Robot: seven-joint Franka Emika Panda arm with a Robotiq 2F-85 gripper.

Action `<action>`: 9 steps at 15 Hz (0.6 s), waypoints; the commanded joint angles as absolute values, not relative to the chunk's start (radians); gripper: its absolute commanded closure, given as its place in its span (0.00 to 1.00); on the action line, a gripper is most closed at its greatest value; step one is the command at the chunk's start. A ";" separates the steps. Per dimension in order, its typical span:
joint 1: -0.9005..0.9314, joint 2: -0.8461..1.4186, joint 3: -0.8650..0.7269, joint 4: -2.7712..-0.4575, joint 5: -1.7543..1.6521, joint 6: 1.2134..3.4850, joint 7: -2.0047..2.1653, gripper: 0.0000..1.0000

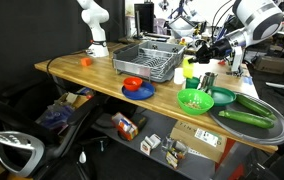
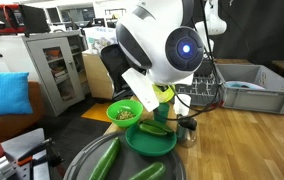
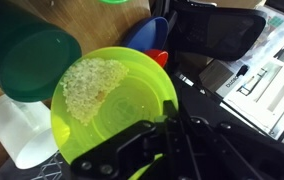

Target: Pour the contents of the yellow bowl into the green bowl

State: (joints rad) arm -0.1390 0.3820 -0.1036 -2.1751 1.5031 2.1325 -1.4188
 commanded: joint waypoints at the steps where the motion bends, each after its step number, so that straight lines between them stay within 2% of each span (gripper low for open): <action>1: -0.149 0.390 -0.109 -2.176 1.550 2.086 -1.487 0.99; 9: -0.153 0.416 -0.128 -2.177 1.577 2.064 -1.553 0.99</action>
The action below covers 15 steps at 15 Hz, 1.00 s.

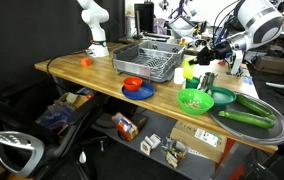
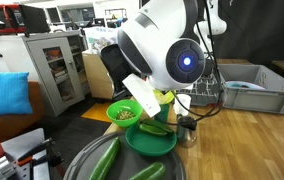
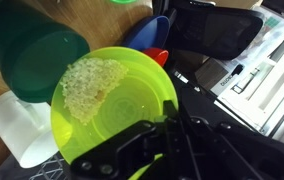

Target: Pour the contents of the yellow bowl into the green bowl

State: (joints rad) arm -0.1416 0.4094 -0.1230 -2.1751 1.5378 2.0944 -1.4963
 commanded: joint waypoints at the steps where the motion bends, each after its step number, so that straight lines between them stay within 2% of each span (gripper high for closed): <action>1: -0.154 0.418 -0.129 -2.177 1.583 2.061 -1.566 0.99; 15: -0.158 0.432 -0.149 -2.191 1.640 1.999 -1.623 0.99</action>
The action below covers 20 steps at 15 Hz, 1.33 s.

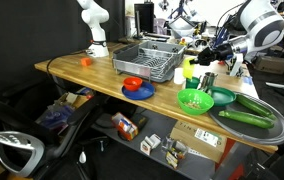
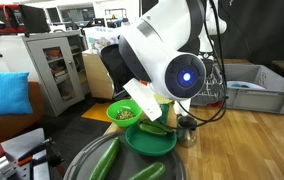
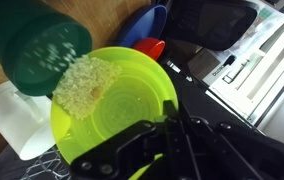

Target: Pour the contents of the yellow bowl into the green bowl

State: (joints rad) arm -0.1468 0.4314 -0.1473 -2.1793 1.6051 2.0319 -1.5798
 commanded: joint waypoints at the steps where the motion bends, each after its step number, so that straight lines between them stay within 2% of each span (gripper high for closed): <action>1: -0.158 0.431 -0.150 -2.193 1.642 1.998 -1.625 0.99; 20: -0.166 0.425 -0.177 -2.233 1.691 1.925 -1.678 0.99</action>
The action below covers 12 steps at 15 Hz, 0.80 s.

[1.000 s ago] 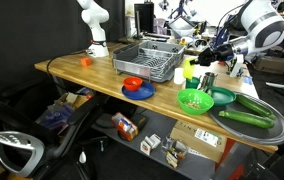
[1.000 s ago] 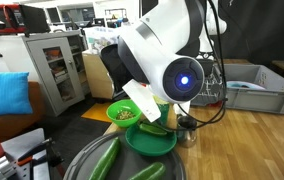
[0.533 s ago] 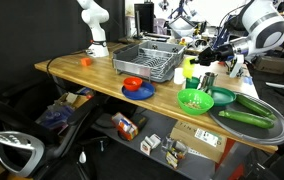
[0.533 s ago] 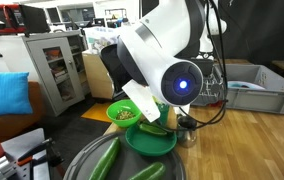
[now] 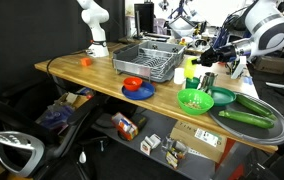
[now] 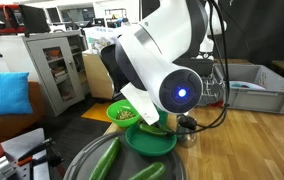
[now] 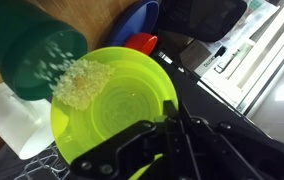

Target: Pour the contents of the yellow bowl into the green bowl

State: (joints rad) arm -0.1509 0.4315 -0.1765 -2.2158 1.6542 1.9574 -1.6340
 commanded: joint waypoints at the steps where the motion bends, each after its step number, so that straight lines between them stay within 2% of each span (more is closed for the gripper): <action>1: -0.166 0.425 -0.179 -2.234 1.697 1.923 -1.682 0.99; 12: -0.169 0.426 -0.190 -2.255 1.713 1.867 -1.720 0.99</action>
